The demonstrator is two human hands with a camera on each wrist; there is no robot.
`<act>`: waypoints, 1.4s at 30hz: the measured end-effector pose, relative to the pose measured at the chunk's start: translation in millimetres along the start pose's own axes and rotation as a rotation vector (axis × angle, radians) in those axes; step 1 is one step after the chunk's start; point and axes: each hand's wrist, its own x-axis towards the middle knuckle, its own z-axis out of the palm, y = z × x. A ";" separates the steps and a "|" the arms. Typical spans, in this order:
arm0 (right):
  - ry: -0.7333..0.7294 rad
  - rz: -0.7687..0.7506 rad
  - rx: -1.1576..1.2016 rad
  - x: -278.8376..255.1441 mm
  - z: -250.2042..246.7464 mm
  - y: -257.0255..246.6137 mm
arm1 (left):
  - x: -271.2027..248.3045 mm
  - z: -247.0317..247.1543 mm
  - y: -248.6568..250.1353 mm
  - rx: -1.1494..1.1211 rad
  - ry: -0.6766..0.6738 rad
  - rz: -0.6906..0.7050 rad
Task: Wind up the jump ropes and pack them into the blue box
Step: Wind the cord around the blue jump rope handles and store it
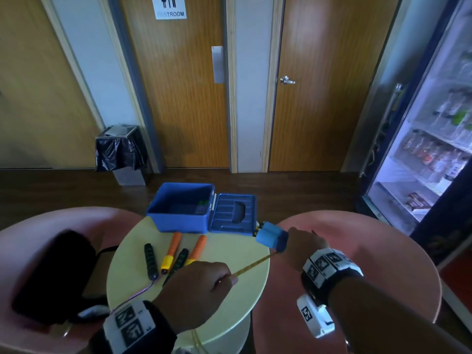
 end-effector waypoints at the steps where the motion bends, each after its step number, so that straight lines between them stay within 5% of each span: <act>1: -0.005 0.028 0.005 1.3 3.4 3.2 | -0.3 -1.8 3.2 0.059 -0.008 0.027; 4: -0.111 0.027 -0.042 1.0 8.9 0.2 | 0.1 -12.7 18.4 0.173 -0.006 0.104; 8: -0.077 -0.059 -0.258 -19.0 11.7 -22.7 | 13.0 -27.8 25.0 0.193 0.019 0.145; 13: -0.117 -0.441 -0.427 -59.8 9.1 -56.1 | 48.0 -56.2 1.9 0.178 0.147 0.166; 18: -0.103 -0.720 -0.273 -121.8 -20.0 -79.5 | 76.4 -72.2 -46.7 0.056 0.028 0.055; 28: -0.124 -0.705 0.215 -168.5 -94.2 -75.2 | 59.4 -16.8 -62.4 -0.527 -0.117 -0.056; 30: -0.165 -0.684 0.258 -168.7 -100.2 -75.9 | 52.0 2.3 -55.5 -0.811 -0.097 -0.109; 32: -0.198 -0.654 0.293 -164.7 -99.3 -74.6 | 44.4 21.9 -52.7 -1.320 -0.017 -0.321; 34: -0.197 -0.635 0.298 -160.0 -93.4 -70.9 | 40.3 35.5 -56.1 -1.565 -0.015 -0.450; 37: -0.150 -0.656 0.188 -157.8 -82.7 -63.0 | 31.0 31.4 -61.9 -1.424 0.065 -0.421; 42: -0.154 -0.531 0.002 -133.9 -67.2 -43.5 | 21.7 -21.0 -77.1 -1.264 0.175 -0.135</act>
